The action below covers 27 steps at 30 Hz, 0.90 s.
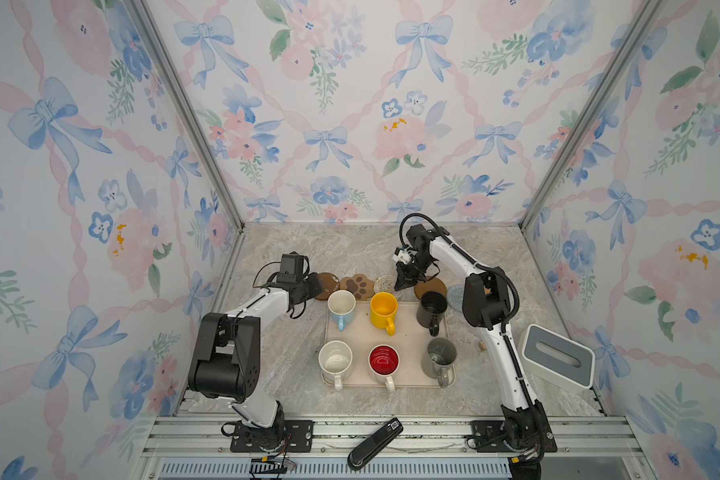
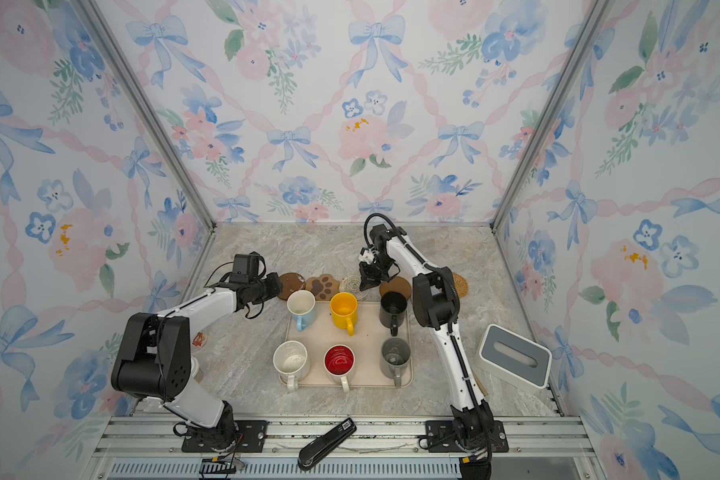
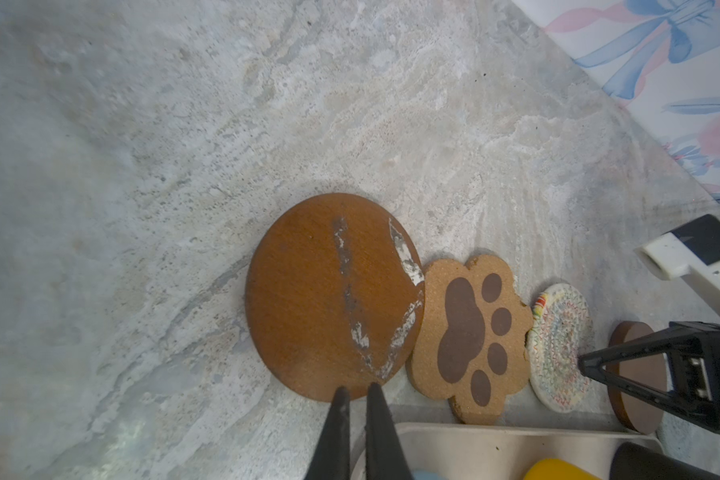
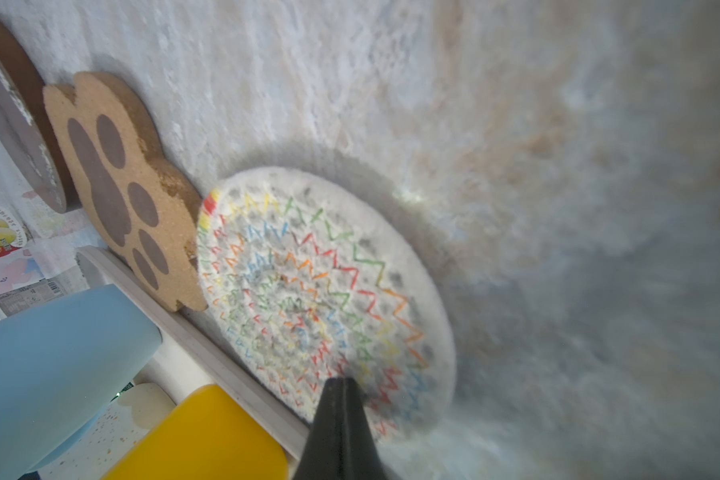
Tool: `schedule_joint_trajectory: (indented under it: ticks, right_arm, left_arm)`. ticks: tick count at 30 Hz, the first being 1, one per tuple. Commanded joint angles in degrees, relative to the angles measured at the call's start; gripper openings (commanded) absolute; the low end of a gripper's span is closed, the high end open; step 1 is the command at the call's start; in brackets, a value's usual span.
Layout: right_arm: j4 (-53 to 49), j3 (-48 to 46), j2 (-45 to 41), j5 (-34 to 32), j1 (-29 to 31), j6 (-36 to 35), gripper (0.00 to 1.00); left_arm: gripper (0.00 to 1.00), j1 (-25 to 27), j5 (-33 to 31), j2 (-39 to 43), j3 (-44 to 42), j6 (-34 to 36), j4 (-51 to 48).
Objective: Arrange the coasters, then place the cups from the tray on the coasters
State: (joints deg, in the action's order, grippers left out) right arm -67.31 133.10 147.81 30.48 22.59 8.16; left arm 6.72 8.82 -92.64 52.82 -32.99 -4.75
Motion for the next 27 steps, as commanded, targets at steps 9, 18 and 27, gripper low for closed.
schedule_joint_trajectory:
  ticks: [9, 18, 27]
  right_arm:
    - [2.01, 0.32, 4.02, 1.94, 1.88, 2.78, 0.0]
    - [3.78, 0.06, 2.81, 2.06, 2.13, 3.49, 0.0]
    - [8.19, -1.26, -1.07, 2.05, 1.71, 5.77, 0.1]
  left_arm:
    - [0.08, -0.32, -0.09, -0.54, 0.17, 1.33, -0.61]
    - [0.08, -0.31, -0.12, -0.12, -0.4, 1.32, -0.6]
    - [0.08, -0.3, -0.07, 0.08, -0.51, 1.18, -0.51]
